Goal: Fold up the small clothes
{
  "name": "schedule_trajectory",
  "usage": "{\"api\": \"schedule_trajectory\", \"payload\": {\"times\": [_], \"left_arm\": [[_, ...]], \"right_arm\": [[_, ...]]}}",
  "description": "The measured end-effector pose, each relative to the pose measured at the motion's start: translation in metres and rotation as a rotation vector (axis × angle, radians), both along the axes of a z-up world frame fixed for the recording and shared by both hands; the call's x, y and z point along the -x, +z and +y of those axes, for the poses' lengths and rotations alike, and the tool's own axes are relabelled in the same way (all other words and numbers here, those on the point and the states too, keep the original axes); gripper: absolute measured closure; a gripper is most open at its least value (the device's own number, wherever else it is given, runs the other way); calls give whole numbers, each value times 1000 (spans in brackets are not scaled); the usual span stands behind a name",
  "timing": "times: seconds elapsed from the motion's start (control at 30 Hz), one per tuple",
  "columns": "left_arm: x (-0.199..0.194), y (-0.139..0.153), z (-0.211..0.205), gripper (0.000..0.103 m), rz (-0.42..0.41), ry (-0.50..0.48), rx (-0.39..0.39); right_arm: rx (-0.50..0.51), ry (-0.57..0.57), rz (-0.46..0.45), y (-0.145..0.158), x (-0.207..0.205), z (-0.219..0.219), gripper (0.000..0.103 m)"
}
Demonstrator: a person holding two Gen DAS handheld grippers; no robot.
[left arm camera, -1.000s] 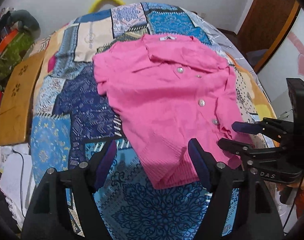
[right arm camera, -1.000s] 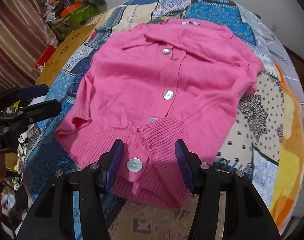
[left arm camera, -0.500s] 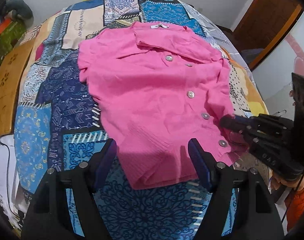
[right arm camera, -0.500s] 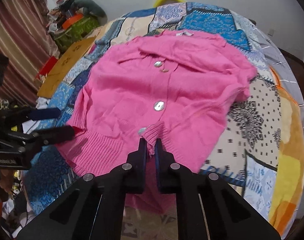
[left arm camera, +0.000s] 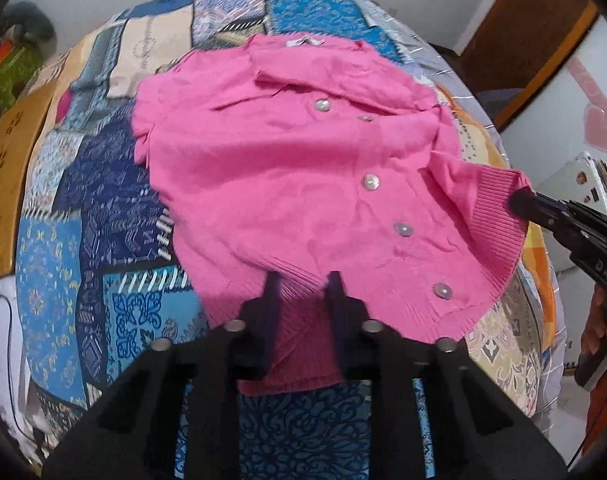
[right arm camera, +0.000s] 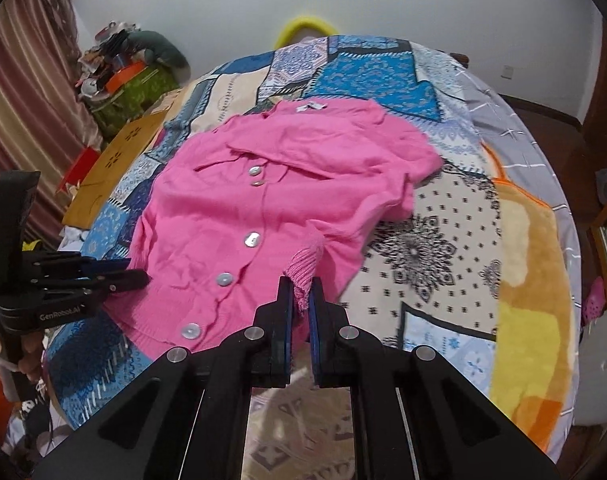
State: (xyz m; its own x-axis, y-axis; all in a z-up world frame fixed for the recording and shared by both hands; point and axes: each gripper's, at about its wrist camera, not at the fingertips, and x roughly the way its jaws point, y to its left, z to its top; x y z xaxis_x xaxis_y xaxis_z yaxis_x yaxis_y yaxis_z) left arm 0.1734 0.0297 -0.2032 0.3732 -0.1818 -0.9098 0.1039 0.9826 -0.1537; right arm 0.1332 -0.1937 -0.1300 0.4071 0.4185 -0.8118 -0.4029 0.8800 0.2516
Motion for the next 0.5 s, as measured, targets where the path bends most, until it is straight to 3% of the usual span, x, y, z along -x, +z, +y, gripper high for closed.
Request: {"api": "schedule_trajectory", "payload": {"times": [0.1, 0.5], "left_arm": [[1, 7, 0, 98, -34, -10, -9], [-6, 67, 35, 100, -215, 89, -40]], "right_arm": [[-6, -15, -4, 2, -1, -8, 97], [-41, -50, -89, 34, -11, -18, 97]]}}
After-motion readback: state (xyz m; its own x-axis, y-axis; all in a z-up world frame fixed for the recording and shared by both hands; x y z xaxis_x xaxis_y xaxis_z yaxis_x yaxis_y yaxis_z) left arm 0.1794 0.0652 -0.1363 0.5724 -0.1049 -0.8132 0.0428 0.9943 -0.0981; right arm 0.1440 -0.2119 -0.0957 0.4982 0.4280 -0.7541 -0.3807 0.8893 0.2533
